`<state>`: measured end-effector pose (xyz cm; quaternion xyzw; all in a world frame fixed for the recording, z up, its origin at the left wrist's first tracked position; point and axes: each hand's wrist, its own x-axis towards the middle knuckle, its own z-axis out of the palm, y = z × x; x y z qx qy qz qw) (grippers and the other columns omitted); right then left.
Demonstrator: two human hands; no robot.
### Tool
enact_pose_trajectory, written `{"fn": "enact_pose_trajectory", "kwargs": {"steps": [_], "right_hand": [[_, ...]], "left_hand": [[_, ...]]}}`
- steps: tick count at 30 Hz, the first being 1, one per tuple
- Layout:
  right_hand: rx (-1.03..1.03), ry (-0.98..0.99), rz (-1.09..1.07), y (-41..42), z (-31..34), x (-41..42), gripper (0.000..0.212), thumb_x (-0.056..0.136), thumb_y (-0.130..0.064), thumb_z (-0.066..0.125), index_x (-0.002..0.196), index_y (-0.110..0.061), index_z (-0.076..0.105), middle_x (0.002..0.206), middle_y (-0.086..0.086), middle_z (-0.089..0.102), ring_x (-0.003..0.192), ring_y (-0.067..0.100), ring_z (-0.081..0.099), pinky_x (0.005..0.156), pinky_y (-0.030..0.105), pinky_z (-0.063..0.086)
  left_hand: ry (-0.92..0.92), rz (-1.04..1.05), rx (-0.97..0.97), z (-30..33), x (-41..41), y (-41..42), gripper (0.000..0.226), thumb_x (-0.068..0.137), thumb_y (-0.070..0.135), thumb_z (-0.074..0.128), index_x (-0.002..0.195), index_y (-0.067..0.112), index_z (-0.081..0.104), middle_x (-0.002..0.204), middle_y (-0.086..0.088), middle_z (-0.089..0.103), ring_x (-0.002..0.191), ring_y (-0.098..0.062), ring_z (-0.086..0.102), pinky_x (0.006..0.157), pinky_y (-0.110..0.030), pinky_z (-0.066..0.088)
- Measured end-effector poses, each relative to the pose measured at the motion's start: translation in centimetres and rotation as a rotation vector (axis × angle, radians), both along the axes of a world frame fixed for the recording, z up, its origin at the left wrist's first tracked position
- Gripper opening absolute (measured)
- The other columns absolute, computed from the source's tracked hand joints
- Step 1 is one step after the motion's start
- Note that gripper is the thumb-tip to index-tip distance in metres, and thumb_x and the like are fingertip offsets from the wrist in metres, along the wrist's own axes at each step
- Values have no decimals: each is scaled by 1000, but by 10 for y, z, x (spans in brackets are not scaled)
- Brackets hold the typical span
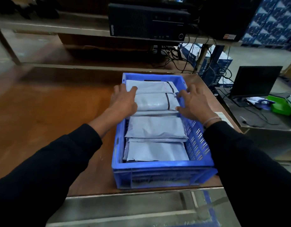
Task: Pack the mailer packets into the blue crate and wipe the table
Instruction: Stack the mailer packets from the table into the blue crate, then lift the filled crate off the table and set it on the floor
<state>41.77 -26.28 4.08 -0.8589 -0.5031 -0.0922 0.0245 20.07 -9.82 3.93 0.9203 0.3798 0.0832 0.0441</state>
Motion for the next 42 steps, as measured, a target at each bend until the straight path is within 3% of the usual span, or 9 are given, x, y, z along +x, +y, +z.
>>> {"fn": "enact_pose_trajectory", "kwargs": {"steps": [4,8,16,20,24,29,34,38,42], "right_hand": [[-79,242,-157,3,1,19,55,90,-24,59,143,-18,43,149,22,32,119,45,52,101,45,45],[-35,365,-162,-1,2,29,58,92,-12,55,148,-15,43,139,22,55,124,37,55,100,36,44],[72,509,-192,-9,-3,25,63,92,-7,54,153,-19,40,143,18,54,125,33,55,92,24,41],[183,609,-220,-15,-4,16,61,92,-6,54,151,-20,44,145,13,53,126,31,54,90,19,37],[261,666,-237,-23,0,-3,60,91,-5,52,149,-20,47,139,16,56,119,34,58,92,28,45],[302,674,-262,-39,17,-34,59,92,-5,50,149,-22,46,118,11,56,90,25,54,76,28,42],[371,605,-287,-67,46,-75,58,92,-6,51,148,-19,47,139,17,55,116,33,59,96,34,47],[445,594,-331,-96,63,-109,61,88,-8,52,147,-23,49,137,14,58,108,30,61,85,30,47],[494,574,-405,-135,76,-135,59,90,-7,50,147,-23,50,137,14,59,114,32,61,86,26,46]], "left_hand": [[11,155,-304,1,-5,14,66,98,22,51,159,28,25,153,-20,32,133,-42,42,95,-43,44],[9,97,-324,-4,-14,23,53,97,19,51,149,19,42,143,-17,53,117,-37,59,76,-36,45],[-72,84,-400,-11,-21,18,62,98,17,52,157,24,31,144,-11,53,102,-32,62,73,-41,51],[-135,67,-409,-9,-30,22,69,97,17,53,160,25,27,158,-9,42,126,-35,57,94,-41,52],[-201,23,-398,-3,-42,22,63,100,14,51,159,19,30,160,-13,39,138,-37,47,105,-45,46],[-241,-35,-369,9,-65,24,60,101,16,49,159,20,33,160,-13,40,140,-38,45,108,-46,44],[-267,-101,-352,36,-91,16,60,99,17,52,158,19,36,158,-13,42,141,-35,45,108,-40,40],[-291,-171,-324,57,-112,3,60,99,19,51,158,21,37,160,-10,42,141,-33,45,109,-39,39],[-325,-246,-319,74,-119,-17,59,97,19,53,155,21,42,157,-9,45,141,-31,46,114,-39,38]]}}
